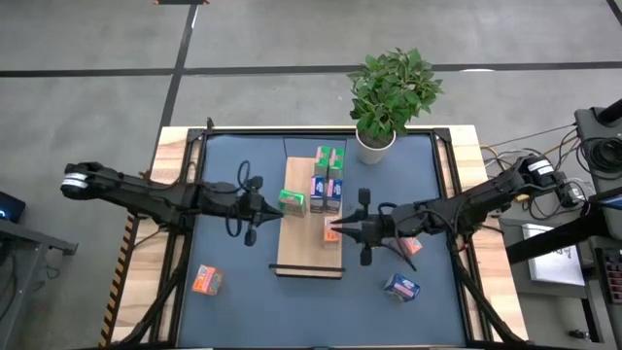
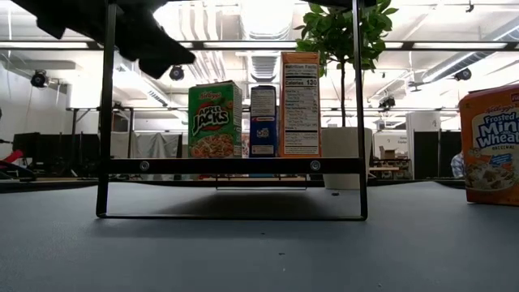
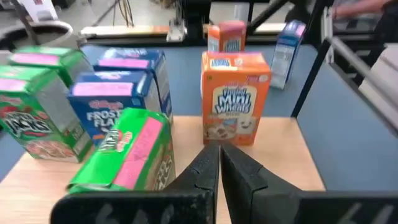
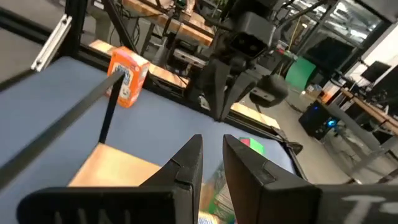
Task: Stack cereal on shelf
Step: Put the green cereal box on the shelf aligned with the other green cereal box
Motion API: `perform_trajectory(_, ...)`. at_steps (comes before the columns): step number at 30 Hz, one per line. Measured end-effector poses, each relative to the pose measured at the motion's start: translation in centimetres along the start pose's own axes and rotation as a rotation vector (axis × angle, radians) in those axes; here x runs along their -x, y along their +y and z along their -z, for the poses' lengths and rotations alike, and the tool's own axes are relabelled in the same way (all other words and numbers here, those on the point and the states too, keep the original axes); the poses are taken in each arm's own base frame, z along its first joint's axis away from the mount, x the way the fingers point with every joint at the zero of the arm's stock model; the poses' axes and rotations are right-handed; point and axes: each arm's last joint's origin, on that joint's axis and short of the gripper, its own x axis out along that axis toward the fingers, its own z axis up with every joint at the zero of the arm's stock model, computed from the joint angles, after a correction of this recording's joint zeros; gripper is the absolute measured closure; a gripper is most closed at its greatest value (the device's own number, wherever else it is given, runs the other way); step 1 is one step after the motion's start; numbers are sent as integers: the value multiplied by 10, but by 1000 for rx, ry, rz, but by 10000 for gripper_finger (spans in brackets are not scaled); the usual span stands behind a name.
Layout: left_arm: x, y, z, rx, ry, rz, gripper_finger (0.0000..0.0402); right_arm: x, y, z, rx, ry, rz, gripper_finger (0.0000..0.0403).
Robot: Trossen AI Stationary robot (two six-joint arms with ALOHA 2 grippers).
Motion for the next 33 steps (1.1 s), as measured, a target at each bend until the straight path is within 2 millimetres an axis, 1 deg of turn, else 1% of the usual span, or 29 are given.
perform_trajectory(4,-13,-1,3,-10,96,-4,402,6,-3,-1,24,-15,6,349)
perform_trajectory(6,-18,0,4,-19,153,-38,402,6,-3,-2,43,-20,8,349)
perform_trajectory(11,-29,4,9,-65,301,-232,402,5,-2,-1,73,-10,4,349)
perform_trajectory(15,-38,7,13,-101,358,-342,402,5,-2,-1,74,-9,4,349)
perform_trajectory(20,-48,10,17,-132,387,-446,402,6,-3,-1,77,-12,5,349)
perform_trajectory(27,-58,10,18,-155,425,-457,402,6,-2,1,56,13,-5,349)
perform_trajectory(30,-57,10,16,-163,453,-456,402,6,-2,2,56,18,-4,349)
perform_trajectory(33,-53,8,8,-169,492,-451,402,6,-2,2,55,22,-5,349)
